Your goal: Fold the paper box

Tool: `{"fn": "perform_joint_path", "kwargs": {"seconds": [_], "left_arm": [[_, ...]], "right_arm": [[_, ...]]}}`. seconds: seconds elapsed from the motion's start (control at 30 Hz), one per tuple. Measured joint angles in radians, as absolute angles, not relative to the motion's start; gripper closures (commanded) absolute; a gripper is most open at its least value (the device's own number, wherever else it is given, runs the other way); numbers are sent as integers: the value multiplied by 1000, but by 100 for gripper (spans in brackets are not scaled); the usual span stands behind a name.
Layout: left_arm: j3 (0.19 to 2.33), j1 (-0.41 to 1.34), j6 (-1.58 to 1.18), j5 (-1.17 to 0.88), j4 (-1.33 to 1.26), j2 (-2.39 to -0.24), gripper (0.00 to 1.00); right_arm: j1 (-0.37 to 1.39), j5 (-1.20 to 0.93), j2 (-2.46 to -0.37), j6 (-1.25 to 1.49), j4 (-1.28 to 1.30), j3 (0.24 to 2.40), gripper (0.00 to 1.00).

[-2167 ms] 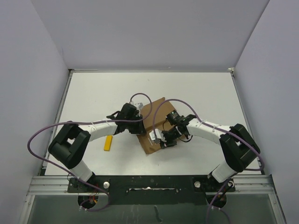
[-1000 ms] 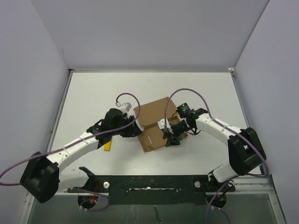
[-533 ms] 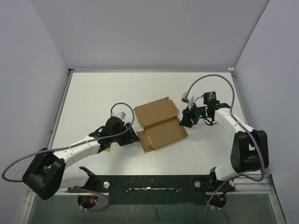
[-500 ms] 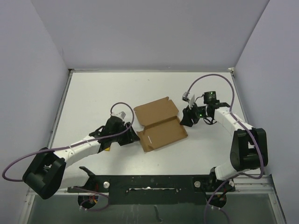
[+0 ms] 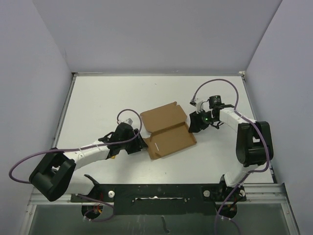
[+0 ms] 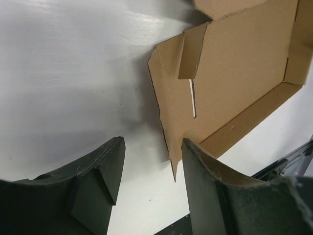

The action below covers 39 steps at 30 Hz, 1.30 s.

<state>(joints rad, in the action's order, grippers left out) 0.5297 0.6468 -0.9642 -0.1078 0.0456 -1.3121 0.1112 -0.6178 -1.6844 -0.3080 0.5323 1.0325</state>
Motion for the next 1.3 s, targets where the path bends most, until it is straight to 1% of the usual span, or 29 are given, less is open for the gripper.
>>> {"fn": "perform_joint_path", "kwargs": {"seconds": [0.2,0.33,0.43,0.5,0.67,0.8,1.0,1.23,1.3], "left_arm": [[540,661,-982,-108,25,-1363,56],[562,667,-987,-108,9,-1392,62],[577,669,-989,-108,-7,-1409,67],[583,669,-989,-108,-14,-1421,72],[585,669,-992,-108,-22,-1438,78],[589,669,-991,-108,-22,-1438,79],[609,669,-986,-104,-19,-1438,84],[652,669,-961,-82,10,-1442,86],[659,669,-952,-77,20,-1442,87]], "right_arm": [[128,-616,-1710,-282,536,1032,56],[134,-618,-1711,-272,536,1032,59],[135,-621,-1711,-265,536,1032,59],[135,-621,-1711,-257,536,1032,59],[134,-629,-1711,-248,536,1032,59],[134,-638,-1711,-241,536,1032,59],[134,-659,-1716,-227,536,1032,60],[134,-679,-1732,-216,537,1032,60],[134,-686,-1732,-213,537,1032,60]]}}
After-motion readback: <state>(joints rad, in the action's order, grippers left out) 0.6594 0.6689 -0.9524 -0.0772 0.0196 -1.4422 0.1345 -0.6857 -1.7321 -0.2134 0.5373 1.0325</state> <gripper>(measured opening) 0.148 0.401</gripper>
